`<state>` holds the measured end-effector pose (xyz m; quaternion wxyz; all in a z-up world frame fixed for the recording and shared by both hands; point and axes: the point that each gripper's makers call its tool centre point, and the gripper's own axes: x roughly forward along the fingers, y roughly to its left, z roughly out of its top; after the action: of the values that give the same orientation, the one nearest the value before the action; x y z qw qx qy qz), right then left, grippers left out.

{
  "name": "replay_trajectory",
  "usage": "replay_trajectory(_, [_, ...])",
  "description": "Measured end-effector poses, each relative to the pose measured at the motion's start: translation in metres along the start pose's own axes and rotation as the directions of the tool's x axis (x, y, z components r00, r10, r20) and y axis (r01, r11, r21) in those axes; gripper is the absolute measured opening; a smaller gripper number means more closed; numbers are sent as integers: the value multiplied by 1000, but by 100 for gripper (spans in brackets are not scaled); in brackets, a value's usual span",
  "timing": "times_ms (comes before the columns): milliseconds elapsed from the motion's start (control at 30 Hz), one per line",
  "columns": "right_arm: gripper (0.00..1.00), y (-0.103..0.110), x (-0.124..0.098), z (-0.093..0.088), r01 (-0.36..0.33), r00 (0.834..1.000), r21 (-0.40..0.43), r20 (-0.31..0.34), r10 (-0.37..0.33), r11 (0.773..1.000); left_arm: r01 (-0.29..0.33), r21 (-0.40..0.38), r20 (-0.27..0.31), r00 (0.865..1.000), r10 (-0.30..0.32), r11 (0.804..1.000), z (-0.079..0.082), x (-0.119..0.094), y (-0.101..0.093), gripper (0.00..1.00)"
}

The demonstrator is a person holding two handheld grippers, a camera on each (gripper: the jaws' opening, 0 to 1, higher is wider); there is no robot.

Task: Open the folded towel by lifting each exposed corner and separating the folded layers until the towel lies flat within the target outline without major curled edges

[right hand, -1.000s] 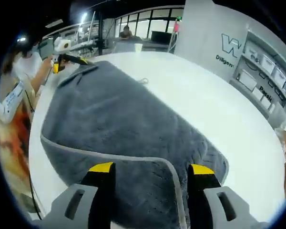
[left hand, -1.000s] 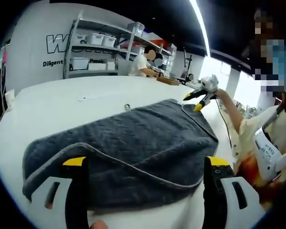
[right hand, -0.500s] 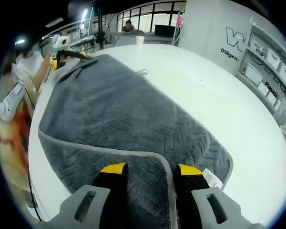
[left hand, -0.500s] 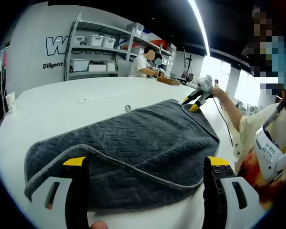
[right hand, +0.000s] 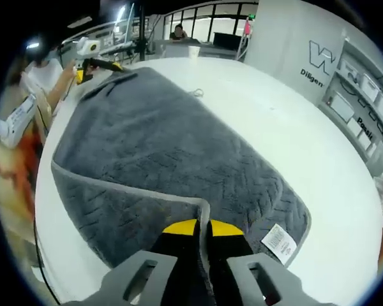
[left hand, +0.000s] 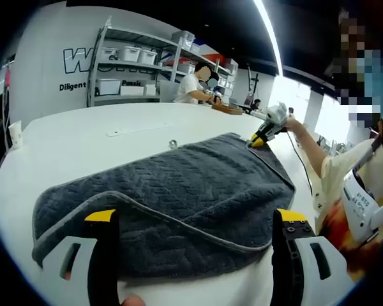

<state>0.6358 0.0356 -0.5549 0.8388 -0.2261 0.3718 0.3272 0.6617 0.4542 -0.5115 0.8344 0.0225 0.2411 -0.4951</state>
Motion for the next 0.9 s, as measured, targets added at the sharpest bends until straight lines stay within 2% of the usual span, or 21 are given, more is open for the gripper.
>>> replay_trajectory(300, [0,11,-21,-10,6,999,52,46,-8,999,2,0,-9,1000,-2,1000,-4,1,0,98])
replay_trajectory(633, [0,21,-52,-33,54,993,96,97,-63,994,8,0,-4,1000,-8,1000,-3,2,-3,98])
replay_trajectory(900, [0,31,-70,-59,97,984,117,141,-113,988,12,0,-6,1000,-12,1000,-3,2,-4,98])
